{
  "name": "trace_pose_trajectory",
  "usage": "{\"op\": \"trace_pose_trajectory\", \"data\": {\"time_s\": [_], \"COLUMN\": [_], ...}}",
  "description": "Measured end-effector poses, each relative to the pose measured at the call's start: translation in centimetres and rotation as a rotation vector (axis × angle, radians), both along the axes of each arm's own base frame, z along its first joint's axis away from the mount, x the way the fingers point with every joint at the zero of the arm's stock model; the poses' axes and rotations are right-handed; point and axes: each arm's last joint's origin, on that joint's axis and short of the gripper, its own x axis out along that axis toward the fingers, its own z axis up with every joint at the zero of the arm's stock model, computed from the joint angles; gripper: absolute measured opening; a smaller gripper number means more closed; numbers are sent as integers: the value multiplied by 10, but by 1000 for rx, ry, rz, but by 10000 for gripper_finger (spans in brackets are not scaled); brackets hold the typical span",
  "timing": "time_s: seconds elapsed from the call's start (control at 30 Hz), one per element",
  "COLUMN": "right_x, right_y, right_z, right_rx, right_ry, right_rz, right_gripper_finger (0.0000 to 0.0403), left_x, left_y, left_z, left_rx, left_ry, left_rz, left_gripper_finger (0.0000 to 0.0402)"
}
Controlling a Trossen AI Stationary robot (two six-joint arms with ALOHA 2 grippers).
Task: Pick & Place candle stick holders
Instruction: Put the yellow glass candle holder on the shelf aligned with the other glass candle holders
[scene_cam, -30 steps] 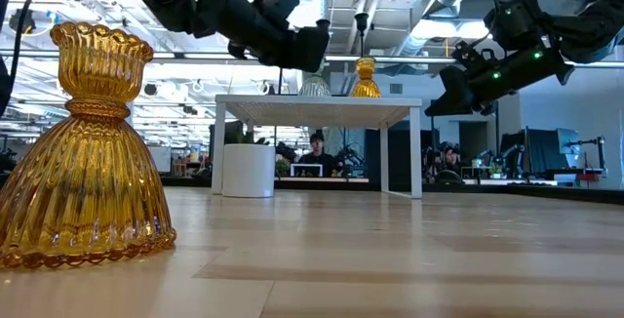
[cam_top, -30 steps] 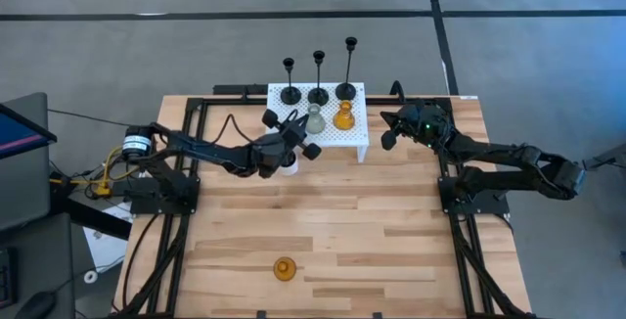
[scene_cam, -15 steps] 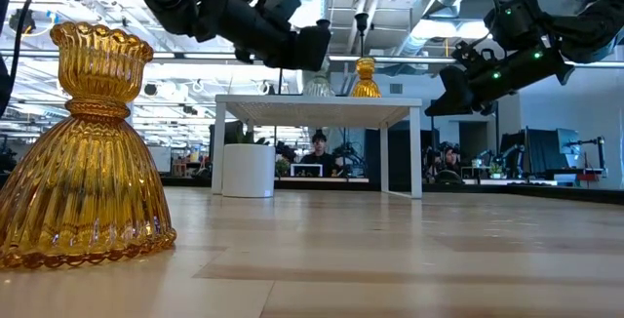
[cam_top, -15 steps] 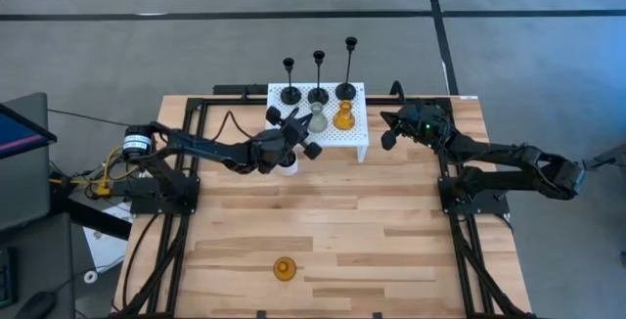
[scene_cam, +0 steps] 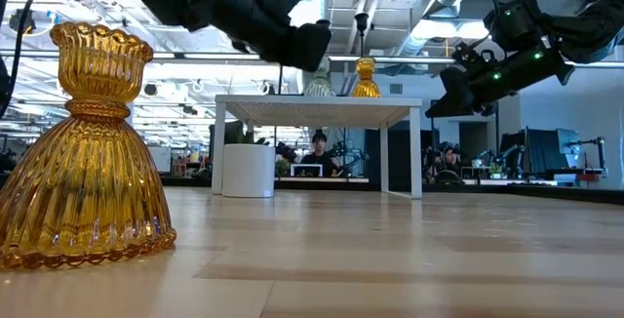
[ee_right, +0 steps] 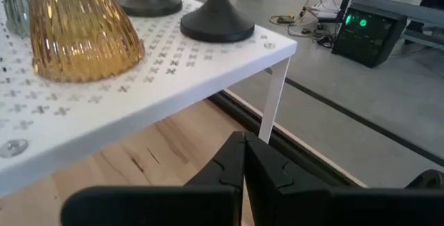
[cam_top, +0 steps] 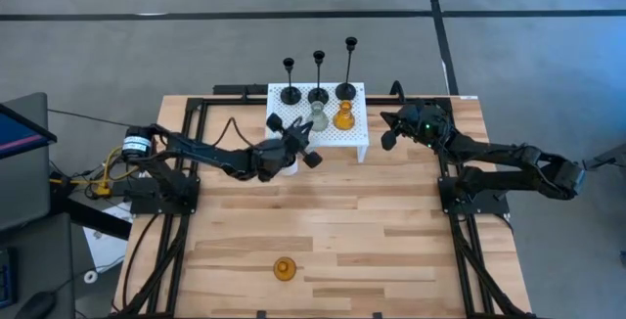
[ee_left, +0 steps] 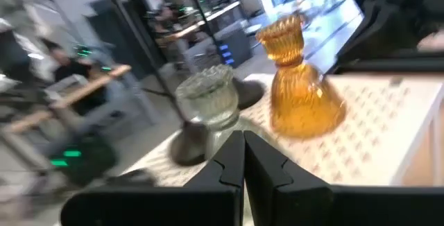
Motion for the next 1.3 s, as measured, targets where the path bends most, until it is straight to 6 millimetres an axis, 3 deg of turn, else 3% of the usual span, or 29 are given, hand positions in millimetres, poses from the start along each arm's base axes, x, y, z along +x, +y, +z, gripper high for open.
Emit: {"op": "trace_pose_trajectory", "data": {"time_s": [0.17,0.3,0.53,0.73,0.9,1.1,1.3], "right_x": [-1,-2,-2,0,0,0,0], "right_y": [2,3,3,5,6,6,7], "right_z": [-5,-9,-9,-9,-9,-9,-11], "right_rx": [38,61,67,91,122,116,141], "right_ry": [46,73,69,51,27,34,45], "right_rz": [6,6,3,83,110,116,111], "right_gripper_finger": [0,0,0,0,0,0,0], "left_x": [-10,-27,-82,-127,-151,-162,-161], "left_y": [-38,-64,-79,-74,-68,-72,-82], "left_z": [6,16,5,-12,-16,-29,-46], "left_rx": [87,121,111,123,136,17,-138], "left_ry": [159,205,168,70,48,145,272], "left_rz": [145,142,10,-335,-511,-827,-1133], "left_gripper_finger": [2,4,3,3,2,2,3]}}
